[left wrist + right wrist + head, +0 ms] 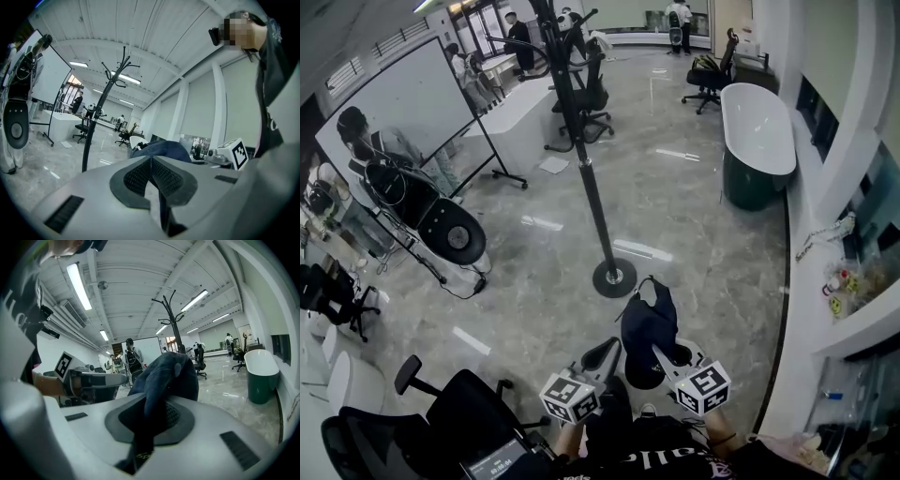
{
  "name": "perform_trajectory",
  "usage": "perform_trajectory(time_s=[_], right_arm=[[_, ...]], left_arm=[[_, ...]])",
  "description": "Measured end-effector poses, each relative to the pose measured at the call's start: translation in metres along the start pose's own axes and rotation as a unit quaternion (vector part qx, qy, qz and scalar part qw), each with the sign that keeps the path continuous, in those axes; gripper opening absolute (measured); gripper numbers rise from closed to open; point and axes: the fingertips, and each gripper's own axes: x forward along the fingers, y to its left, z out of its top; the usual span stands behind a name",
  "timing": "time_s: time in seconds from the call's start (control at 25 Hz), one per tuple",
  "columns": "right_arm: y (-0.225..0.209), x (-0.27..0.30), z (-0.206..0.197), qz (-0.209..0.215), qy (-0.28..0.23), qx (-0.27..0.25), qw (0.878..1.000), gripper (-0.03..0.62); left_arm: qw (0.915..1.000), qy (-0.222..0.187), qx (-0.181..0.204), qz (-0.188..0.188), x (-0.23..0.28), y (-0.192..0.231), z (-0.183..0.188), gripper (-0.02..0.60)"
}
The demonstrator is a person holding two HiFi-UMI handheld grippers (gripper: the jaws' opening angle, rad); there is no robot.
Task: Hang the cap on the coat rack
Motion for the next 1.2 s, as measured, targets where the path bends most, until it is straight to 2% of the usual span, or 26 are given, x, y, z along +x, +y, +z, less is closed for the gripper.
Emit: perform_trajectory(time_s=[0.36, 0.72, 0.92, 1.2], right_arm=[[-0.029, 0.058, 0.022, -0.016, 0.012, -0.006, 1.0, 0.038], [-0.03, 0.182, 0.084, -0.007, -0.011, -0.028, 1.0, 0.038], [-0.036, 0.234, 0.101, -0.017, -0.014, -0.033, 0.999, 0.038], [-0.056, 0.284, 0.119, -0.061, -0.022, -0.033, 0.997, 0.038]], left_arm=[[0.9998, -0.01, -0.008, -0.014, 0.029, 0.061, 0.028, 0.003], [0.9994, -0.033, 0.007, 0.003, 0.033, 0.182, 0.094, 0.003], [0.9994, -0.028, 0.02, -0.011, 0.046, 0.233, 0.114, 0.003], [0.9986, -0.017, 0.022, -0.045, 0.061, 0.289, 0.127, 0.005]])
